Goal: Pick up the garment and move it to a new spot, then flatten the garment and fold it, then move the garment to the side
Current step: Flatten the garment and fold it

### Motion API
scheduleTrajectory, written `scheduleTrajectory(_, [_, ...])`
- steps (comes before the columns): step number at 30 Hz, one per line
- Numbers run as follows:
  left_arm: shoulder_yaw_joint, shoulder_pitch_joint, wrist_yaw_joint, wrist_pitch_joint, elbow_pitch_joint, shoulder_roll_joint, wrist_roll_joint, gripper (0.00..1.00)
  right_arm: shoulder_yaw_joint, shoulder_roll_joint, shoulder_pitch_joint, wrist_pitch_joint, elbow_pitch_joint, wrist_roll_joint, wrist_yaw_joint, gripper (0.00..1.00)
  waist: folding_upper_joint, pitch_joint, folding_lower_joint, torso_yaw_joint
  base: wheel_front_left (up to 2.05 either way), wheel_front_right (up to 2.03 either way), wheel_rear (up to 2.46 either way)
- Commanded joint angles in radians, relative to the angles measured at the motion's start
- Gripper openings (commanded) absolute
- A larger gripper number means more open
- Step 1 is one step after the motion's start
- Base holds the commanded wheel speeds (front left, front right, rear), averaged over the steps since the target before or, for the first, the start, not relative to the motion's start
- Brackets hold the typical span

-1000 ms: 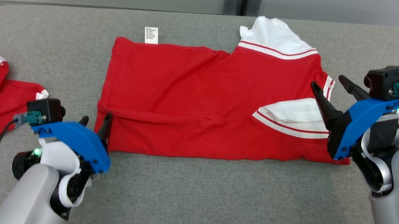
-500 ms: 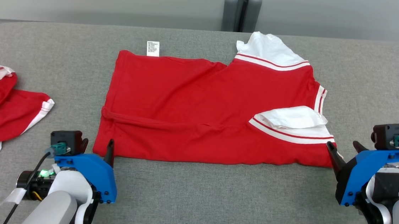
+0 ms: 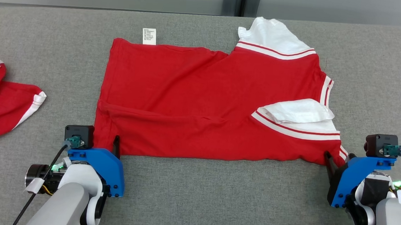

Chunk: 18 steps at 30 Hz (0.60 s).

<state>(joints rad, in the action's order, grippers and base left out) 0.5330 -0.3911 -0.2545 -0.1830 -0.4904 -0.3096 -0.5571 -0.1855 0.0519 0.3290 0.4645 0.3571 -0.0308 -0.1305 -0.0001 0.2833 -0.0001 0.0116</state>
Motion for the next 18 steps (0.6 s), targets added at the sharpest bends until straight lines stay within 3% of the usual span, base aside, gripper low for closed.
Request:
scheduleTrajectory(1, [0.005,0.010,0.003,-0.018,-0.028,0.003,-0.009,1.00,0.009,-0.002,0.003,-0.002,0.019,-0.007,0.000,1.00,0.0001,0.001,0.0001,0.001,0.00,0.00,0.00])
scheduleTrajectory(3, [0.003,0.014,0.017,-0.032,-0.046,0.020,-0.032,1.00,0.024,-0.003,0.001,-0.005,0.043,-0.025,-0.001,1.00,0.0001,0.001,0.0001,0.003,0.00,0.00,0.00])
scheduleTrajectory(4, [0.002,0.018,0.025,-0.045,-0.057,0.029,-0.047,1.00,0.030,-0.004,0.001,-0.009,0.051,-0.030,-0.001,0.34,0.0001,0.000,0.0001,0.003,0.00,0.00,0.00])
scheduleTrajectory(5, [0.002,0.020,0.033,-0.052,-0.064,0.033,-0.057,0.76,0.037,-0.005,0.000,-0.010,0.054,-0.035,-0.002,0.00,0.0001,-0.001,0.0001,0.003,0.00,0.00,0.00])
scheduleTrajectory(6, [0.001,0.021,0.040,-0.049,-0.069,0.035,-0.063,0.11,0.041,-0.005,-0.002,-0.013,0.055,-0.039,-0.002,0.00,0.0001,-0.004,0.0001,0.003,0.00,0.00,0.00])
scheduleTrajectory(7, [-0.001,0.023,0.046,-0.047,-0.073,0.041,-0.072,0.00,0.044,-0.005,-0.004,-0.023,0.052,-0.045,-0.001,0.00,0.0001,-0.009,0.0001,0.003,0.00,0.00,0.00])
scheduleTrajectory(12, [-0.034,0.049,0.060,-0.021,-0.059,0.037,-0.113,0.00,0.025,0.000,-0.026,-0.067,-0.010,-0.076,0.000,0.00,0.0001,-0.044,0.0001,0.004,0.00,0.00,0.00])
scheduleTrajectory(18, [-0.059,0.112,0.052,0.006,0.026,0.005,-0.133,0.00,0.008,0.000,-0.119,-0.041,-0.127,-0.103,0.000,0.00,0.0001,-0.102,0.0001,0.008,0.00,0.00,0.00])
